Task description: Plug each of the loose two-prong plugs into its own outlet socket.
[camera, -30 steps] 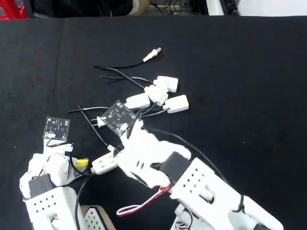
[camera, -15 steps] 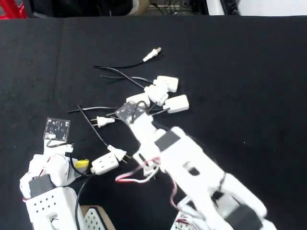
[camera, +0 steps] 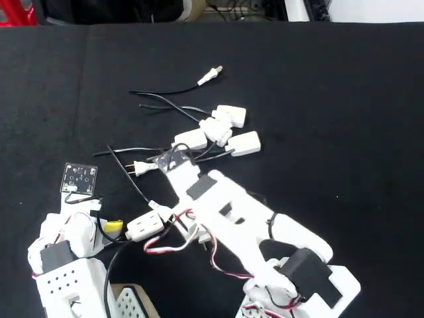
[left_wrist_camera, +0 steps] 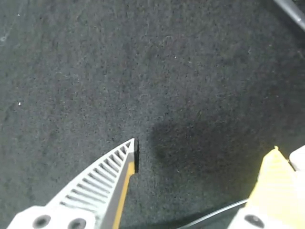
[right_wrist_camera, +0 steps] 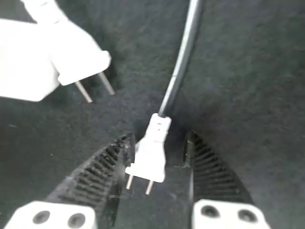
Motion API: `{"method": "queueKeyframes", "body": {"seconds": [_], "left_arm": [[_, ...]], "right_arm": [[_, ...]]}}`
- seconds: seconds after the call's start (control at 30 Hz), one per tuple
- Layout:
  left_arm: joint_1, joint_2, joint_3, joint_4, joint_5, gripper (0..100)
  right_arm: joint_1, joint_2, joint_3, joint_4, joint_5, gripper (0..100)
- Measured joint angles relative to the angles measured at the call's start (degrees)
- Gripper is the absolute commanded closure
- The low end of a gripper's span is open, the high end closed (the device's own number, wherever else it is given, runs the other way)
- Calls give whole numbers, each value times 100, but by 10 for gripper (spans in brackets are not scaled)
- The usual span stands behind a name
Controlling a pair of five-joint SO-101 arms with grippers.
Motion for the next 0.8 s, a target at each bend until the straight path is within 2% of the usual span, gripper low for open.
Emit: {"method": "queueKeyframes", "body": {"seconds": [0.1,0.23,0.6,0.8], "left_arm": [[0,0,0,0,0,604],[0,0,0,0,0,604],[0,0,0,0,0,604],[0,0,0,0,0,604]], "right_arm": [[-53,0,9,-44,0,845],[-53,0,62,-53,0,950],[-53,0,44,114,9,986],[835,9,-352,70,730,986]]}}
